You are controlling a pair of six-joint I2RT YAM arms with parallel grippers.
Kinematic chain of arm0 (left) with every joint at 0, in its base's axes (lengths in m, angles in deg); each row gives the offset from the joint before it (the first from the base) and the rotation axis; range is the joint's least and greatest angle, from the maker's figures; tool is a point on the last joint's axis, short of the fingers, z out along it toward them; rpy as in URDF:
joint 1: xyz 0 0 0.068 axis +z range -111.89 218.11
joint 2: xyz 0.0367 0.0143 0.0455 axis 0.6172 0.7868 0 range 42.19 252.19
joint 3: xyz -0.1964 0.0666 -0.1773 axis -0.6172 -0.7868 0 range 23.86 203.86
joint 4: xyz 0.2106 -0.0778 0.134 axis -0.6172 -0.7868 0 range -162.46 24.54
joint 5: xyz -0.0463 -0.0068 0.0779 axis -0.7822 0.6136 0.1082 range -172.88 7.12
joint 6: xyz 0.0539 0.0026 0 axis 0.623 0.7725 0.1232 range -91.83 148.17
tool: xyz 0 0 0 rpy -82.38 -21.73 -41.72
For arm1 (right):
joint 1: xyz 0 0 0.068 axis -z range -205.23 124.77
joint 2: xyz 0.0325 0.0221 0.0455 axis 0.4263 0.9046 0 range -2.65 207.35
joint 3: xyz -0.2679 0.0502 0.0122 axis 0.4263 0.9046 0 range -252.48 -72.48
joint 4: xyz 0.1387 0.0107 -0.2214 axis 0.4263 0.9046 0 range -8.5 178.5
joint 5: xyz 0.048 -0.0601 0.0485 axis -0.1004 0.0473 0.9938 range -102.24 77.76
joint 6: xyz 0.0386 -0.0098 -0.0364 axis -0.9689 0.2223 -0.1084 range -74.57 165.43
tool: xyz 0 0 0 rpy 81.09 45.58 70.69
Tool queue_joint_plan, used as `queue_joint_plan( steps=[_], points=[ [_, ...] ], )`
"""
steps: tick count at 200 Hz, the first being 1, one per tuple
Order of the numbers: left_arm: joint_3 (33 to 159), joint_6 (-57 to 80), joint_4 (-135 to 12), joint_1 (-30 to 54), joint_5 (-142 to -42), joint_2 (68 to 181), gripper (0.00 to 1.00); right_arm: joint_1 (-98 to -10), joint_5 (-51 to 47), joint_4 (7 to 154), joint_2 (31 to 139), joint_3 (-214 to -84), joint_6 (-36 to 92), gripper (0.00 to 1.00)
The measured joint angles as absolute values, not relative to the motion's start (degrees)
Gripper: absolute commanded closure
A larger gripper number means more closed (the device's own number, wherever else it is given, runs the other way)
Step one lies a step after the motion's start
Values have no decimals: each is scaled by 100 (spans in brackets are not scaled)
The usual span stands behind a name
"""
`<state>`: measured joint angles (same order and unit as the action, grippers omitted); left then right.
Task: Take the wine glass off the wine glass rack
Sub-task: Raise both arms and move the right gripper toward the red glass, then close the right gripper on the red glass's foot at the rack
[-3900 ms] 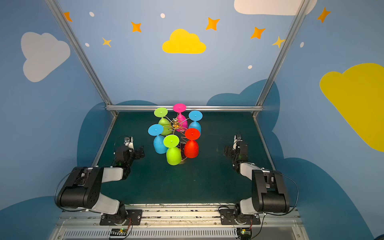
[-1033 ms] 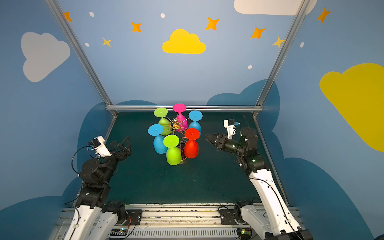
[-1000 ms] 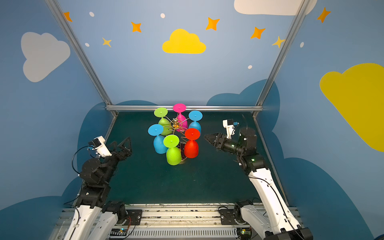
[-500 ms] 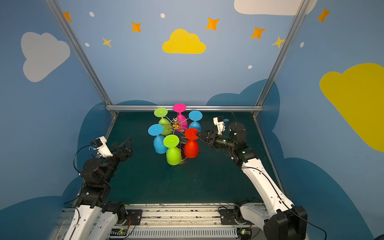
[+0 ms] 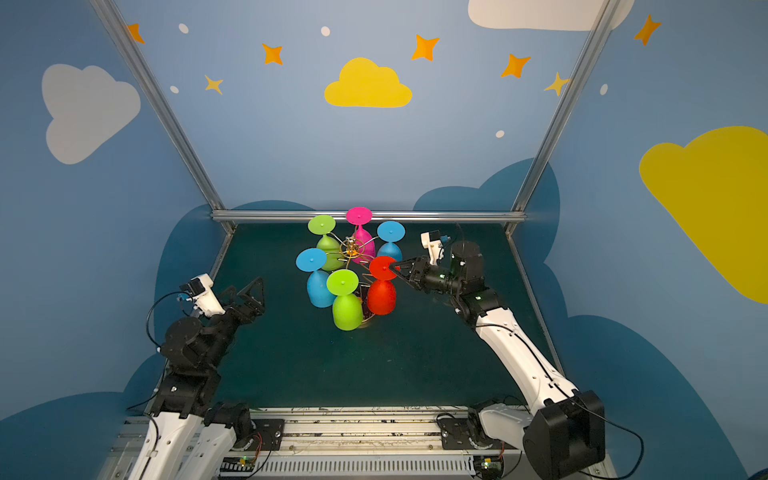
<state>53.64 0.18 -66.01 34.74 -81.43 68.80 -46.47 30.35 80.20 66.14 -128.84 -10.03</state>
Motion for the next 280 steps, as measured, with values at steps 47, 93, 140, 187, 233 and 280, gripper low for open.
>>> queue_joint_plan(
  steps=[47,93,140,187,233,280],
  points=[
    [5364,-22,-6654,3474,-8115,6830,0,-4660,3018,8009,6599,-12884,-1165,89],
    [5364,-39,-6676,3474,-8099,6832,0,-4662,2978,8090,6551,-12884,-1388,97],
    [5364,-48,-6687,3474,-8099,6793,0,-4662,2915,8186,6487,-12884,-1524,99],
    [5364,-59,-6715,3474,-8099,6771,0,-4662,2847,8223,6428,-12884,-1456,76],
    [5364,-61,-6724,3484,-8097,6734,0,-4666,2760,8243,6295,-12941,-1211,69],
    [5364,-61,-6739,3484,-8095,6725,0,-4666,2655,8390,6280,-12962,-1003,82]
  ],
)
